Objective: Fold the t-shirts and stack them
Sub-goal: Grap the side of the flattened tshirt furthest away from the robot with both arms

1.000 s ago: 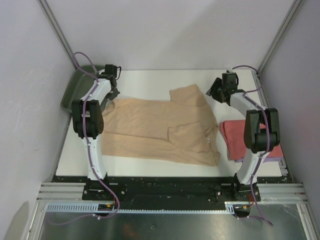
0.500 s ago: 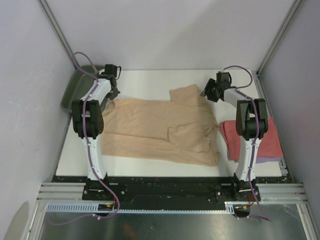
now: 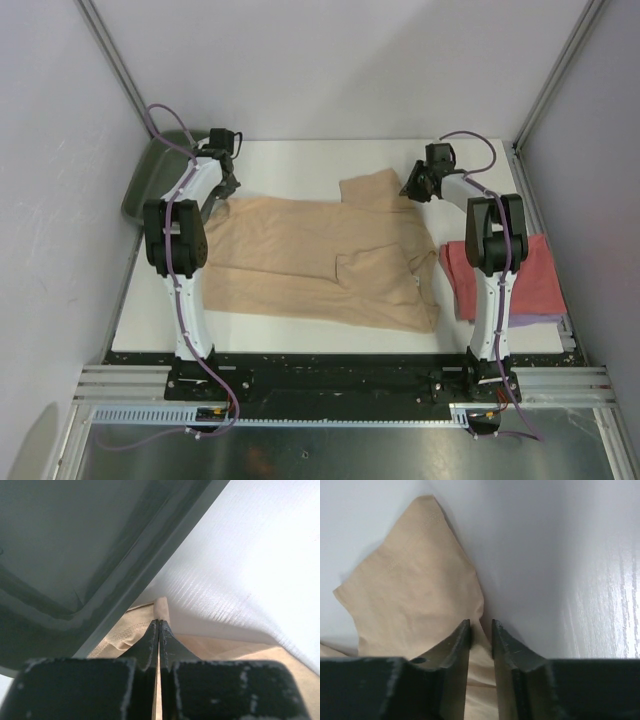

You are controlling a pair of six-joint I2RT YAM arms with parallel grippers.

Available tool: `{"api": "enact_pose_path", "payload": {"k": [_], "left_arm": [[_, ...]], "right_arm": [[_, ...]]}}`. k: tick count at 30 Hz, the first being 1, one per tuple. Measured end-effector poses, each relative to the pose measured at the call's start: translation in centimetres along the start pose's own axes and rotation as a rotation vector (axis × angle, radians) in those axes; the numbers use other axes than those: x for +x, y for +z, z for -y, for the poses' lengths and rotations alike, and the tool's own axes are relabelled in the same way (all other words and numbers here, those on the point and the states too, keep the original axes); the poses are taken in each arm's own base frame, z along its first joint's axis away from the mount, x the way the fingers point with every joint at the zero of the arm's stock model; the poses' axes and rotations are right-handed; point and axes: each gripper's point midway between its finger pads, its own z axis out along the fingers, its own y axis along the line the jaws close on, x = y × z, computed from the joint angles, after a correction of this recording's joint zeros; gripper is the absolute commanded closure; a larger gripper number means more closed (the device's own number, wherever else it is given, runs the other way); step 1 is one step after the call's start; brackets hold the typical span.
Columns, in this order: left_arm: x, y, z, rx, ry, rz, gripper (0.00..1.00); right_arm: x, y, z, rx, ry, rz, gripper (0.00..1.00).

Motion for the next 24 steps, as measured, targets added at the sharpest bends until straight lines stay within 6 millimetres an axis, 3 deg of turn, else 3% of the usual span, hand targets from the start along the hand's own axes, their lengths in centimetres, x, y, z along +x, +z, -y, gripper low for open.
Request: {"api": "enact_pose_path", "payload": {"k": [5,16,19,24], "left_arm": [[-0.1,0.0,0.1,0.004,-0.002,0.004,1.0],[-0.4,-0.1,1.5,0.067,-0.01,0.011,1.0],[-1.1,-0.5,2.2,0.086,-0.003,0.027,1.0],[-3.9,-1.6,3.4,0.13,-0.012,0.097,1.0]], "right_arm": [[0.4,-0.2,1.5,0.053,0.019,-0.023,0.96],[-1.7,-1.6,6.3,0.143,0.104,-0.015,0.98],[-1.7,-2.1,6.5,0.16,0.105,-0.019,0.98],[-2.2,-4.1,4.9,0.151,0.087,0.006,0.98]]}}
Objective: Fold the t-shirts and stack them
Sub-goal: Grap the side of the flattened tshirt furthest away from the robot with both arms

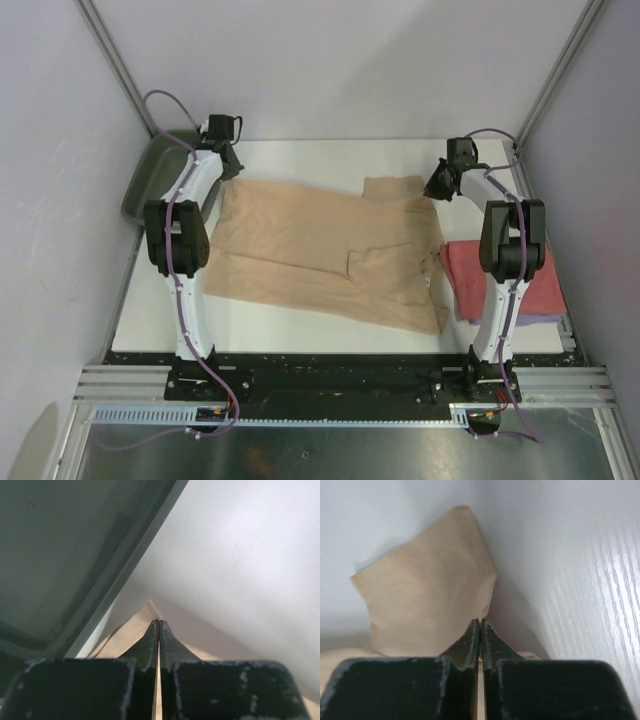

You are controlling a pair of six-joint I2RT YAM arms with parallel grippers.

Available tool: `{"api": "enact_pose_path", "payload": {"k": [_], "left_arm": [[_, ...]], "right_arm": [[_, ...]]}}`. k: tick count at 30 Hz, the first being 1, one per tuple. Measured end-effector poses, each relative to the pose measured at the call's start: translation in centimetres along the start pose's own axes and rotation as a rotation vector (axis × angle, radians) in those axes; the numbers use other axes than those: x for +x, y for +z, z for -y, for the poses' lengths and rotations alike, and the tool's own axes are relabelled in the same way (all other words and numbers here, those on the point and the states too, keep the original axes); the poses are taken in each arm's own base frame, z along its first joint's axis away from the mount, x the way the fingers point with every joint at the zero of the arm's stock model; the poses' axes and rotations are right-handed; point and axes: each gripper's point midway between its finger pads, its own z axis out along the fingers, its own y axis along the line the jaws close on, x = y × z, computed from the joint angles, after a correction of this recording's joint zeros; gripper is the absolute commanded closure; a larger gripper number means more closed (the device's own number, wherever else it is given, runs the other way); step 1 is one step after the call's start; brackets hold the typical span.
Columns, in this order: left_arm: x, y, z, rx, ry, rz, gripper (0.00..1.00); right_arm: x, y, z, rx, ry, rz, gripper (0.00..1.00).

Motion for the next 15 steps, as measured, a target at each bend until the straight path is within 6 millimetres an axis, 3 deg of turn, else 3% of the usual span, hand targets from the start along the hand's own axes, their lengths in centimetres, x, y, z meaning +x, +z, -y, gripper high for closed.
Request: {"api": "enact_pose_path", "payload": {"k": [7,12,15], "left_arm": [[-2.2,-0.5,0.8,0.031,0.003,0.06,1.0],[-1.7,-0.2,0.6,0.022,0.007,0.053,1.0],[0.0,0.6,-0.3,-0.01,0.019,0.023,1.0]], "right_arm": [[-0.8,-4.2,-2.0,-0.046,-0.015,0.053,0.99],[0.7,-5.6,-1.9,-0.045,-0.014,0.038,0.99],[2.4,-6.5,-1.3,-0.034,-0.009,0.01,1.0]]}}
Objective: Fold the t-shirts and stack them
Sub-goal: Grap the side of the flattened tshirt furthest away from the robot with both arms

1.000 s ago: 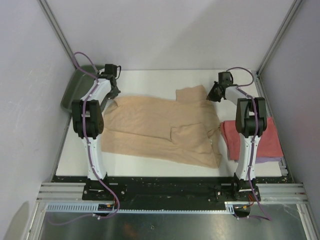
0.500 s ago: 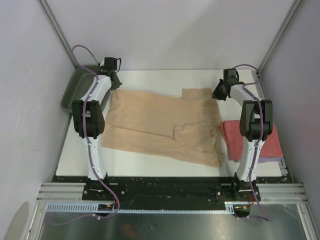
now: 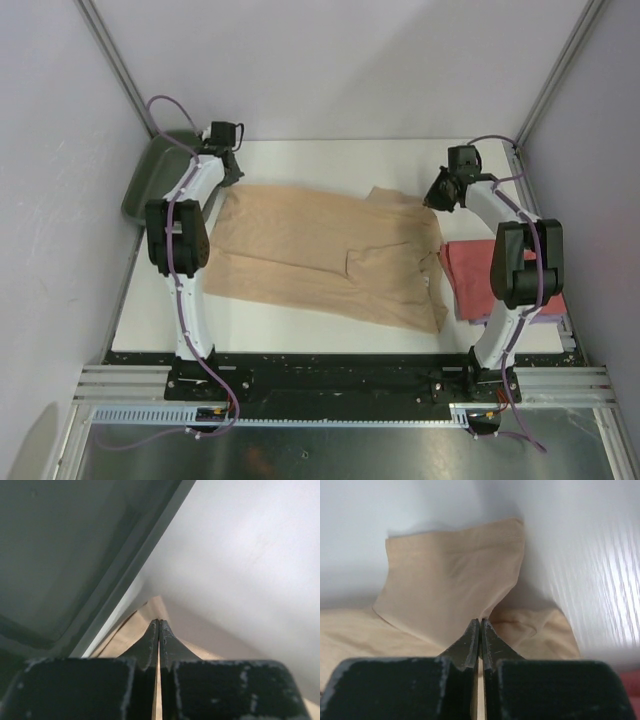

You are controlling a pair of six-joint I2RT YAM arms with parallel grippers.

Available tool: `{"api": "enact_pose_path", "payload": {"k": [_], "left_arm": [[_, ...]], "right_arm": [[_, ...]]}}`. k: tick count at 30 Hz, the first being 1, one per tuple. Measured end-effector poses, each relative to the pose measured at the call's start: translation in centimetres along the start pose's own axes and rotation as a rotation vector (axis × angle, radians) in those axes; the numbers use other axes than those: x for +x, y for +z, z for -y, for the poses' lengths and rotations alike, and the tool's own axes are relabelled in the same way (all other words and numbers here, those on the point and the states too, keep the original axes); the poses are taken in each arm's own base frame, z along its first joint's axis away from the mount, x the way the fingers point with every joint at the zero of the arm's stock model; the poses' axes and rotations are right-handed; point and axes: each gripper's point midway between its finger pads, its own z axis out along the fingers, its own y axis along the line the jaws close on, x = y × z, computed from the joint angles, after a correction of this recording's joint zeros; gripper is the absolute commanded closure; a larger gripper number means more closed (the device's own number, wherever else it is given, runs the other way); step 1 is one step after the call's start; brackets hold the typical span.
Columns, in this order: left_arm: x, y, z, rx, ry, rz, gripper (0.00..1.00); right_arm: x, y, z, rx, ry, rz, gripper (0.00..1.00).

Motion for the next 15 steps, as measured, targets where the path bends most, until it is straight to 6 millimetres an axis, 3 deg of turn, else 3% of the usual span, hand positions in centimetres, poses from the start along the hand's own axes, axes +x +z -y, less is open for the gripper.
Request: {"api": "enact_pose_path", "payload": {"k": [4,9,15], "left_arm": [[2.6,0.9,-1.5,-0.052,0.022,-0.05,1.0],[4.8,0.3,-3.3,-0.101,0.038,-0.086,1.0],[5.3,-1.7,-4.8,-0.125,0.026,-0.075,1.0]], "right_arm": [[2.4,-1.9,-0.1,0.012,-0.014,-0.023,1.0],[5.1,-5.1,-0.9,-0.009,-0.041,-0.028,1.0],[8.3,-8.2,-0.1,-0.015,-0.034,-0.042,1.0]]}}
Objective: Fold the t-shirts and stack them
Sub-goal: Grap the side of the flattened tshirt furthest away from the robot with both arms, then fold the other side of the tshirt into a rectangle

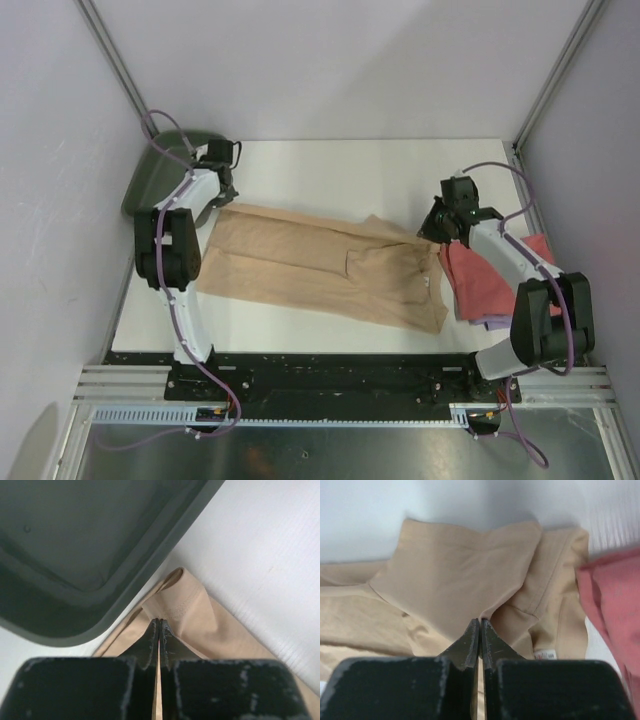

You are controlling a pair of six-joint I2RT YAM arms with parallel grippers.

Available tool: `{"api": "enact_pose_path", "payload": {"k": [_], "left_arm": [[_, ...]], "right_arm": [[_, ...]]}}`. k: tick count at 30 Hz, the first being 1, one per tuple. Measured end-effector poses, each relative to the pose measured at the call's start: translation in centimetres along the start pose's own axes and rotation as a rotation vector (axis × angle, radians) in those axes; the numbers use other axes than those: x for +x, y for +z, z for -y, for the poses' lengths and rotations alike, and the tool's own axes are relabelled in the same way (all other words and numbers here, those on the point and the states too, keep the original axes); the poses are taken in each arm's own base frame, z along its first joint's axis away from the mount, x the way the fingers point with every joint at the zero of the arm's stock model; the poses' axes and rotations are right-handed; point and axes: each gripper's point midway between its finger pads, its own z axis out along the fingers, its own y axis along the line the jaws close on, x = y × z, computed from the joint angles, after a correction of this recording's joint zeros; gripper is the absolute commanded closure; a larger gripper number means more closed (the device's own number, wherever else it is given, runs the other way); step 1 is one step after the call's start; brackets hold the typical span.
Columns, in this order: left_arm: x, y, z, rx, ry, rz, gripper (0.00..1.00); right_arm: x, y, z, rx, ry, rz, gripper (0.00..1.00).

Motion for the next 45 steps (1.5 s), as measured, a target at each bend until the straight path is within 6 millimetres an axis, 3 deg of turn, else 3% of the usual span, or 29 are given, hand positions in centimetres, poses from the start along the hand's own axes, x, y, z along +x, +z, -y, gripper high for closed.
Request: {"api": "enact_pose_path", "payload": {"k": [6,9,16,25,33,35,39,45], "left_arm": [[1.0,-1.2,-1.6,-0.022,-0.01,0.006,1.0],[1.6,-1.2,-2.1,-0.03,-0.008,-0.002,1.0],[3.8,-0.9,-3.3,-0.051,-0.002,-0.034,1.0],[4.5,-2.2,-4.3,-0.047,-0.006,-0.023,1.0],[6.3,-2.5,-5.3,-0.058,0.003,-0.044,0.89],[6.6,-2.5,-5.5,-0.06,0.005,-0.05,0.85],[7.0,-2.9,-5.7,-0.052,0.003,-0.052,0.68],[6.7,-4.5,-5.7,-0.007,-0.024,-0.028,0.63]], "right_arm": [[4.5,-1.5,1.8,0.014,0.003,-0.05,1.0],[5.7,-2.0,2.1,0.012,0.003,-0.06,1.0],[6.8,-2.0,3.0,0.038,-0.005,-0.065,1.0],[6.9,-1.9,3.5,0.058,-0.007,-0.057,1.0],[7.6,-1.4,4.1,0.074,-0.008,-0.077,0.99],[7.8,-1.3,4.3,0.08,-0.009,-0.084,0.96],[8.0,-1.0,4.5,0.086,-0.011,-0.092,0.85],[8.1,-1.1,4.6,0.084,-0.02,-0.096,0.67]]}}
